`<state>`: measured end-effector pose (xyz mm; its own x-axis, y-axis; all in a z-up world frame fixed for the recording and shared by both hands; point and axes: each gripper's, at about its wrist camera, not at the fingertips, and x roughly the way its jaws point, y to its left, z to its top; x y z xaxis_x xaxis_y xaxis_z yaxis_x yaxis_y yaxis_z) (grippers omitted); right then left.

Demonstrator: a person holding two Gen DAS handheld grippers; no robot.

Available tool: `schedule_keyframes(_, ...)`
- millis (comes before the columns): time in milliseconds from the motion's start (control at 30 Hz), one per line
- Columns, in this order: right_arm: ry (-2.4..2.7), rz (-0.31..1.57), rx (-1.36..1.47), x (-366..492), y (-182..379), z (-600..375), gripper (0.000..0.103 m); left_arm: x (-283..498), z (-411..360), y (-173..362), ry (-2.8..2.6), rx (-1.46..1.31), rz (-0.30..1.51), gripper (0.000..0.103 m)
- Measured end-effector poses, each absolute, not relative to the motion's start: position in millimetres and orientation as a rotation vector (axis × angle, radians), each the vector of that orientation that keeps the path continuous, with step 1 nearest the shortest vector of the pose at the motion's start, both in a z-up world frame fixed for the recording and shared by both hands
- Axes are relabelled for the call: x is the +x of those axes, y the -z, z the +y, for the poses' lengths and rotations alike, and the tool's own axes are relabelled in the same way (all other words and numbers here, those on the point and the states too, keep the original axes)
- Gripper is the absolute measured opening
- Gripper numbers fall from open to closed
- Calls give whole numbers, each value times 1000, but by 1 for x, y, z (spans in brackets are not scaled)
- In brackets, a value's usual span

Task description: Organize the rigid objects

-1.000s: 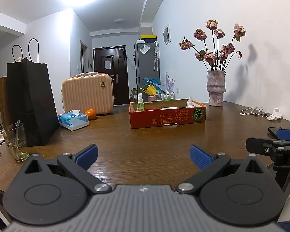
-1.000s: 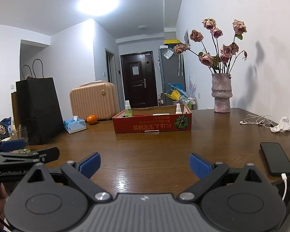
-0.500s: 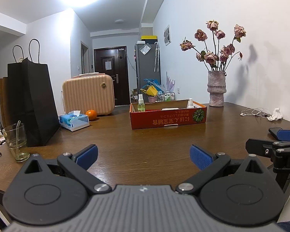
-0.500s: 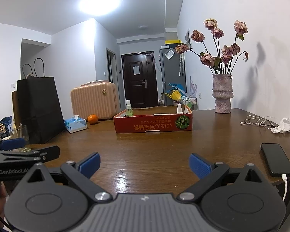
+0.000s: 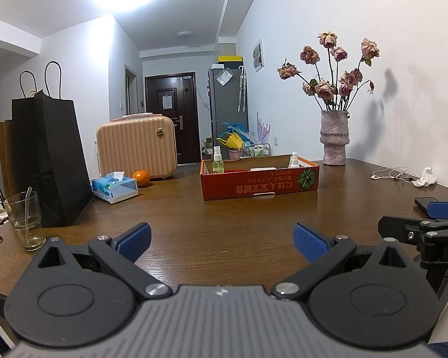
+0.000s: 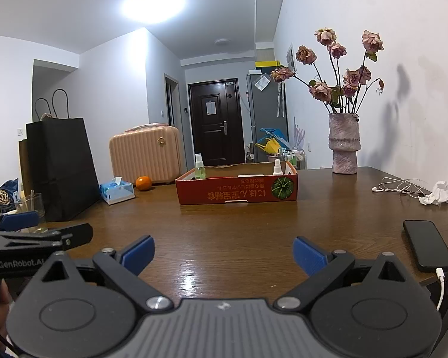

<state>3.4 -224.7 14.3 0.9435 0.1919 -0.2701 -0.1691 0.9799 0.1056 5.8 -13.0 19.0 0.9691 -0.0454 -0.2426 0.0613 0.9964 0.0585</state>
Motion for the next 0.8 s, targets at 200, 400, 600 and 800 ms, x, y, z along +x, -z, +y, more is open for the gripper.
schedule_keyframes(200, -184, 284, 83, 3, -14, -224, 99, 6, -13, -19, 55, 66, 242, 103)
schedule_keyframes(400, -184, 284, 82, 3, -14, -225, 99, 6, -13, -19, 54, 67, 242, 103)
schedule_keyframes(600, -183, 283, 85, 3, -14, -225, 99, 5, -15, -20, 60, 69, 235, 103)
schedule_keyframes(800, -183, 283, 85, 3, -14, -225, 99, 5, -15, -21, 59, 69, 231, 103)
